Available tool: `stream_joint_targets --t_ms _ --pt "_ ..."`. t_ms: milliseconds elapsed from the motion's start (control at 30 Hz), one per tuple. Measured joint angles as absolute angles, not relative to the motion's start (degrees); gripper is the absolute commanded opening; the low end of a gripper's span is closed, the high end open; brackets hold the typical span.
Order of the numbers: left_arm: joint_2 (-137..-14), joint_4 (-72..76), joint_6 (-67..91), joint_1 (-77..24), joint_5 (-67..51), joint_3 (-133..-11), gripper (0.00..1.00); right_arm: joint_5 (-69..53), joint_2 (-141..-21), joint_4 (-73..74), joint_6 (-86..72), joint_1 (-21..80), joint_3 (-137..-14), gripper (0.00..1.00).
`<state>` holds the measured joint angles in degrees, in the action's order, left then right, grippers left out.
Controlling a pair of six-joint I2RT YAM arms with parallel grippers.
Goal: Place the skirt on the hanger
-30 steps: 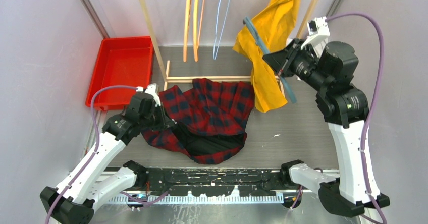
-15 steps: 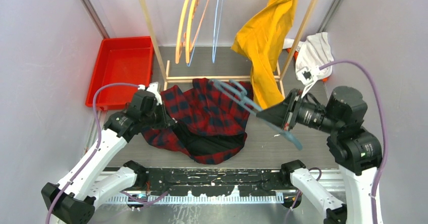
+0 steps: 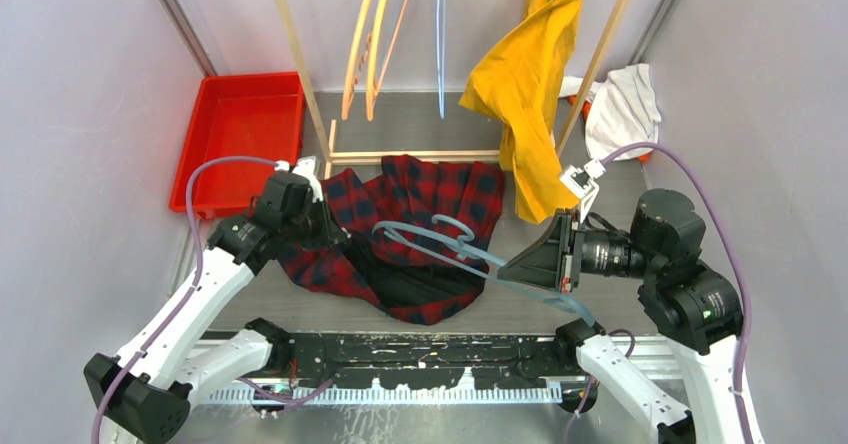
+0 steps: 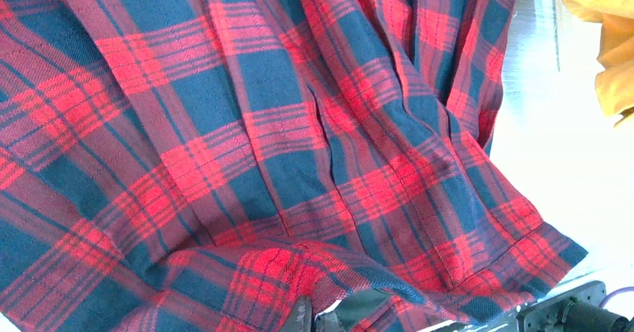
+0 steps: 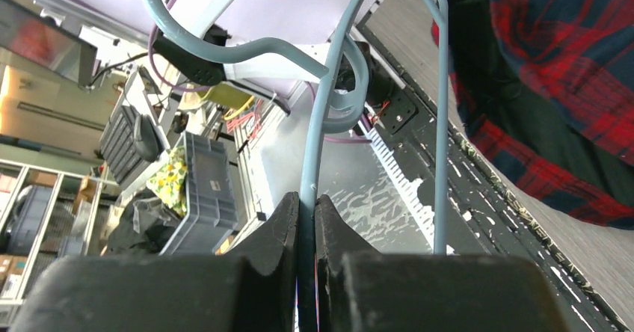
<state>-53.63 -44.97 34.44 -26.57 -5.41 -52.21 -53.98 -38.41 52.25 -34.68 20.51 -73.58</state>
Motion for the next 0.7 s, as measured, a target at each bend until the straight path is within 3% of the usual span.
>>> stream_joint_targets --t_ms 700 --pt "-57.71 -46.19 32.58 -26.57 -6.02 -60.29 0.0 -52.4 -37.76 55.35 -31.51 22.94 -63.57 0.01"
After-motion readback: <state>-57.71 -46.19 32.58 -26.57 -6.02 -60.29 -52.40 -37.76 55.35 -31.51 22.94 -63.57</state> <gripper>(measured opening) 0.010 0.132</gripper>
